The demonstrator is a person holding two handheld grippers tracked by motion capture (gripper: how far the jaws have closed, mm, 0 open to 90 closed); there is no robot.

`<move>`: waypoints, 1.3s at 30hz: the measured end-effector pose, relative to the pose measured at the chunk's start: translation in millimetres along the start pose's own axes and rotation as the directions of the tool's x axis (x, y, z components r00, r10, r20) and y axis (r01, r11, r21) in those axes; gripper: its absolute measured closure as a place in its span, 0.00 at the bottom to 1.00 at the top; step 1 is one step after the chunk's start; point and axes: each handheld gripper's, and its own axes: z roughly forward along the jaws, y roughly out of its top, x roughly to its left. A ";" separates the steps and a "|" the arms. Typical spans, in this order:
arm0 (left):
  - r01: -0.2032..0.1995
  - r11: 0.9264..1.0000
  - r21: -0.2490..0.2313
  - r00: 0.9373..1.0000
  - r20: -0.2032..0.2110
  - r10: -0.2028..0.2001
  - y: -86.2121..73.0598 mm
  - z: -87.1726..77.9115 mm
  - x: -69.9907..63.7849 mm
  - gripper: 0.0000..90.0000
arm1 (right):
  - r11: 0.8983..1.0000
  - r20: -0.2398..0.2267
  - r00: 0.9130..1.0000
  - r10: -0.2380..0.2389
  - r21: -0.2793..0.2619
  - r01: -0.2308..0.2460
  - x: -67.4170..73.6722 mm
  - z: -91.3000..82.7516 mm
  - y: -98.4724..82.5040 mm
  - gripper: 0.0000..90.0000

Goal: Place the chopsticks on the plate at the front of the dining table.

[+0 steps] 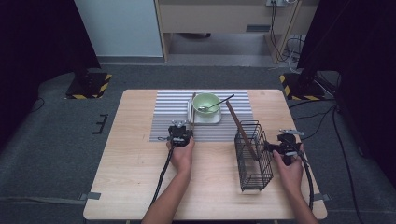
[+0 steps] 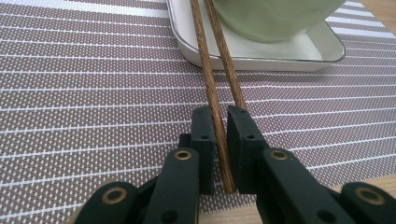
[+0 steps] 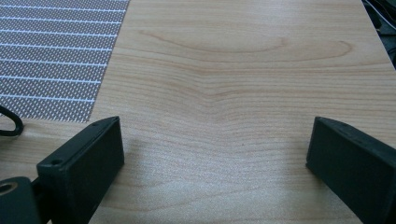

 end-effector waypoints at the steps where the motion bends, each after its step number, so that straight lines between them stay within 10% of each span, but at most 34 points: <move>1: 0.001 1.000 0.000 1.000 0.001 -0.001 0.0 -0.1 -0.3 0.90 | 1.000 0.000 1.000 0.000 0.000 0.000 0.0 0.0 0.0 0.05; 39: 0.013 1.000 -0.007 1.000 0.016 -0.013 2.7 0.7 -2.2 0.89 | 1.000 -0.001 1.000 -0.002 0.000 0.002 -0.1 0.3 0.2 0.05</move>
